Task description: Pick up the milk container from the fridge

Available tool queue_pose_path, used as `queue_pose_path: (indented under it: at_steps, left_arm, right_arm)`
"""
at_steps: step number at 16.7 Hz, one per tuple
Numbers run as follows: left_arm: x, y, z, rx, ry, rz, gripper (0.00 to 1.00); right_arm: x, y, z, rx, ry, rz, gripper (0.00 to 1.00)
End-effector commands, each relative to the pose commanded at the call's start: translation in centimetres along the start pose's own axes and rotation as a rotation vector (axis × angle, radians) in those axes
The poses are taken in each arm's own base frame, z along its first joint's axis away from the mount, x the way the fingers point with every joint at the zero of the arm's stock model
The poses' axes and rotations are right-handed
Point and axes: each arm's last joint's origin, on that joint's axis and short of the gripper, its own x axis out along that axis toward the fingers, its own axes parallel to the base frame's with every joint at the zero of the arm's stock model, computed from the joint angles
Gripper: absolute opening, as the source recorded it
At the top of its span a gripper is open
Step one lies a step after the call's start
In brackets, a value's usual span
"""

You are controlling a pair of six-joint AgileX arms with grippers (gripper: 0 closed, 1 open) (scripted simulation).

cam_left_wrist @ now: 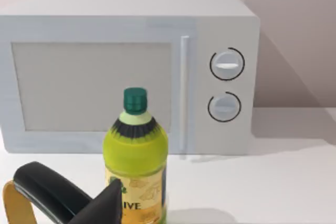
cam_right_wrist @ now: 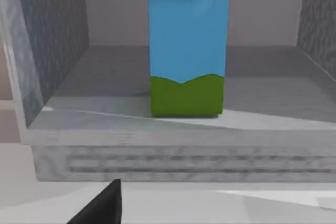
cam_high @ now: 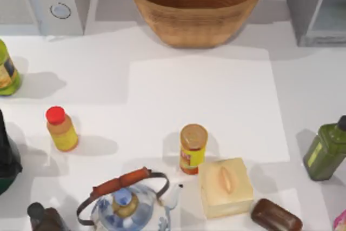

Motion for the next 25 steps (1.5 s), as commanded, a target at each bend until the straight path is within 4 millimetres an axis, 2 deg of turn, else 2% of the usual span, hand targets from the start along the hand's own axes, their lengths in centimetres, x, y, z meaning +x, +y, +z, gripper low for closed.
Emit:
queue_pose_path:
  at_steps: [7,10,13,16,18,20,22,25]
  left_arm:
    - [0.0,0.0,0.0,0.0,0.0,0.0,1.0]
    - [0.0,0.0,0.0,0.0,0.0,0.0,1.0]
    - [0.0,0.0,0.0,0.0,0.0,0.0,1.0]
    - [0.0,0.0,0.0,0.0,0.0,0.0,1.0]
    - [0.0,0.0,0.0,0.0,0.0,0.0,1.0]
    - [0.0,0.0,0.0,0.0,0.0,0.0,1.0]
    - [0.0,0.0,0.0,0.0,0.0,0.0,1.0]
    - [0.0,0.0,0.0,0.0,0.0,0.0,1.0]
  right_arm:
    - [0.1,-0.1,-0.2,-0.001,-0.001,0.003,1.0]
    - [1.8,-0.5,-0.5,0.002,0.008,-0.002,1.0]
    - [5.9,-1.1,-0.6,-0.001,0.008,-0.006,1.0]
    - [11.9,-1.2,-0.2,-0.006,-0.007,-0.008,1.0]
    - [15.8,-0.7,0.2,-0.009,-0.019,-0.008,1.0]
    - [18.9,0.3,0.5,-0.007,-0.016,-0.009,1.0]
    - [20.8,1.3,0.6,-0.005,-0.006,-0.009,1.0]
    - [21.8,1.9,0.8,-0.004,0.001,-0.01,1.0]
